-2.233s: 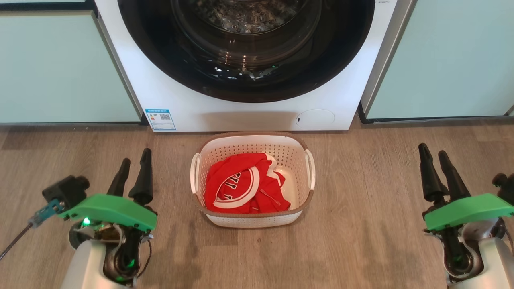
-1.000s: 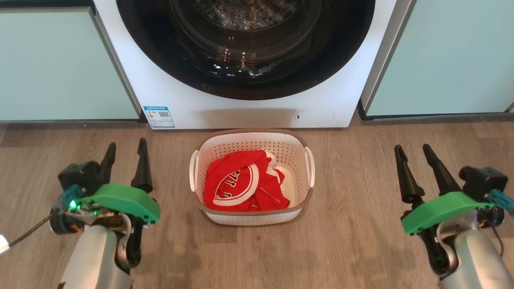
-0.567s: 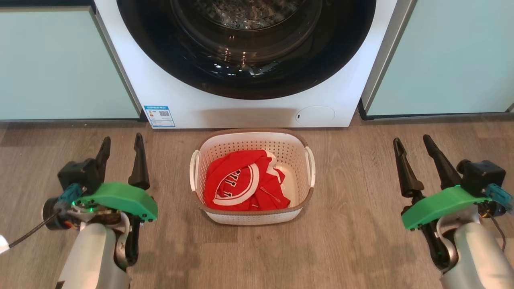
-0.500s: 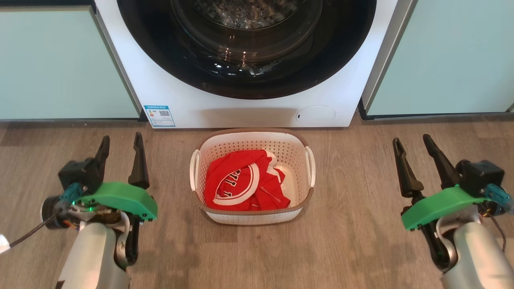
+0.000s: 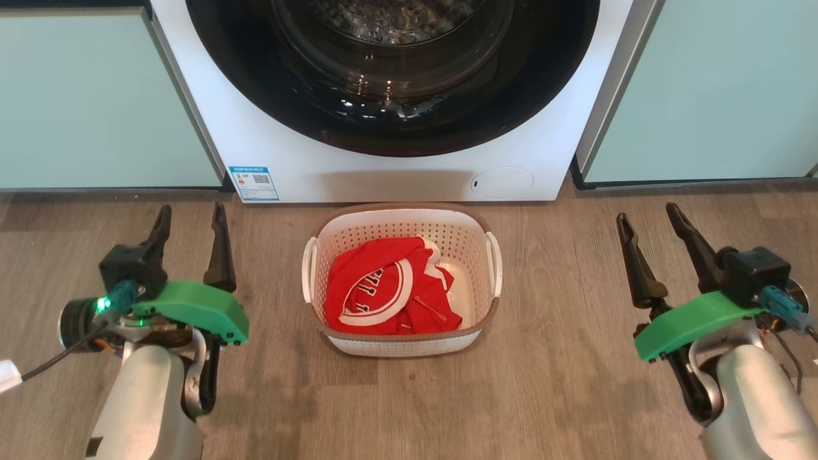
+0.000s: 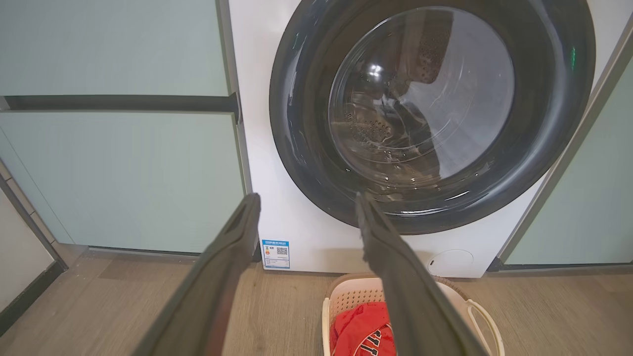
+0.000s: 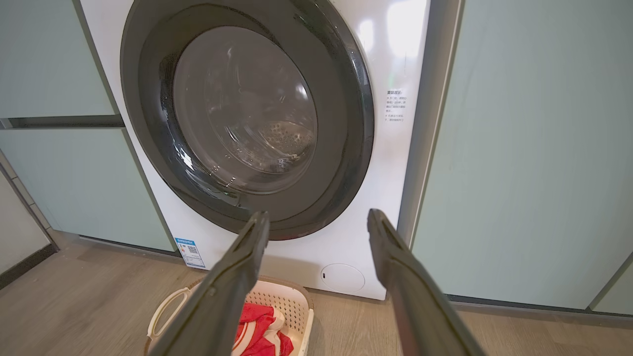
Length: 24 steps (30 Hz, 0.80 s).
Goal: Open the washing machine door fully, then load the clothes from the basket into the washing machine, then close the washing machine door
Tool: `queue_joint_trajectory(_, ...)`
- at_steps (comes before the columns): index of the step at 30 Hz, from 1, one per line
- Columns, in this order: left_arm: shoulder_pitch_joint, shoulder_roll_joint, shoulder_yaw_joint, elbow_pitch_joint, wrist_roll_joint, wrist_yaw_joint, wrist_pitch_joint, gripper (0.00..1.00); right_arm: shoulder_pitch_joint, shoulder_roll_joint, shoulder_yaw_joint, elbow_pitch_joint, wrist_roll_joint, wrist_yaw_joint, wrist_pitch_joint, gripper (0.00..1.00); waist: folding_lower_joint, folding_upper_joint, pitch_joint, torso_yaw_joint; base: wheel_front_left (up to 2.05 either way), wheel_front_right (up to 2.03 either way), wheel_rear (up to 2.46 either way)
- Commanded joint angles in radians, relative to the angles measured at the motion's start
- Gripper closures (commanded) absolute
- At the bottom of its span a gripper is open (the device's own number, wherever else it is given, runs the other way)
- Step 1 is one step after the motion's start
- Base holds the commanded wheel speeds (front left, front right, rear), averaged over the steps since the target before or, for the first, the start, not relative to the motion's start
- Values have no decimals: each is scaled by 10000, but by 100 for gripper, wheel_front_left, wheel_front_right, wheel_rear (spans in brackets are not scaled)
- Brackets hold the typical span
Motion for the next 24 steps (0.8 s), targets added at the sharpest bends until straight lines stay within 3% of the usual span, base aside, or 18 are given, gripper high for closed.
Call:
queue_joint_trajectory(1,-522,287,245,-268,11,50,52,0,-456,-136,173,-288,45,-2,-125,0,-1,0,-10,2,0,0,0)
queue_joint_trajectory(24,-462,403,-35,-112,-272,-69,433,0,-424,-50,79,-224,269,-2,-224,0,-1,0,-45,4,0,0,0)
